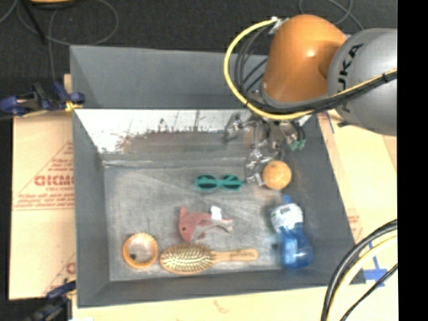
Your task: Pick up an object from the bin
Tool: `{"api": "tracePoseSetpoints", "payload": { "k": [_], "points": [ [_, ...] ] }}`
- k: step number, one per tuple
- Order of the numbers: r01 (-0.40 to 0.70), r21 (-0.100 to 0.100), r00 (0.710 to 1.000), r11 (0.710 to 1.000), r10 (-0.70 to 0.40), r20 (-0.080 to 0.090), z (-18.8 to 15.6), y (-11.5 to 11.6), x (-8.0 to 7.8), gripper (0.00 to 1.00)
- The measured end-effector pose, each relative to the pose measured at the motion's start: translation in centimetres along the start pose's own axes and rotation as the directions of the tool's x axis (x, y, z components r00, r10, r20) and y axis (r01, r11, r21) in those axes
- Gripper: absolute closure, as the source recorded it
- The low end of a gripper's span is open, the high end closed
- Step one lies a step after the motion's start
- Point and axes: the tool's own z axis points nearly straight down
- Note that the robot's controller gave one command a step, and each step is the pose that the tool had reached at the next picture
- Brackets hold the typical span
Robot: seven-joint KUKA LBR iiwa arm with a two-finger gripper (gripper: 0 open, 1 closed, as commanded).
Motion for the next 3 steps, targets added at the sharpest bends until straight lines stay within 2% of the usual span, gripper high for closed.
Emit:
{"api": "tracePoseSetpoints", "payload": {
  "k": [1, 2, 3],
  "points": [
    [0.0, -0.001, 1.0, 1.0, 0.0, 0.0, 0.0, 0.0, 0.0, 0.0],
    [-0.103, 0.001, 0.995, 0.995, 0.103, 0.005, 12.7, 0.7, -0.3, 1.0],
    [-0.103, 0.001, 0.995, 0.995, 0.103, 0.005, 12.7, 0.7, -0.4, 1.0]
  ]
}}
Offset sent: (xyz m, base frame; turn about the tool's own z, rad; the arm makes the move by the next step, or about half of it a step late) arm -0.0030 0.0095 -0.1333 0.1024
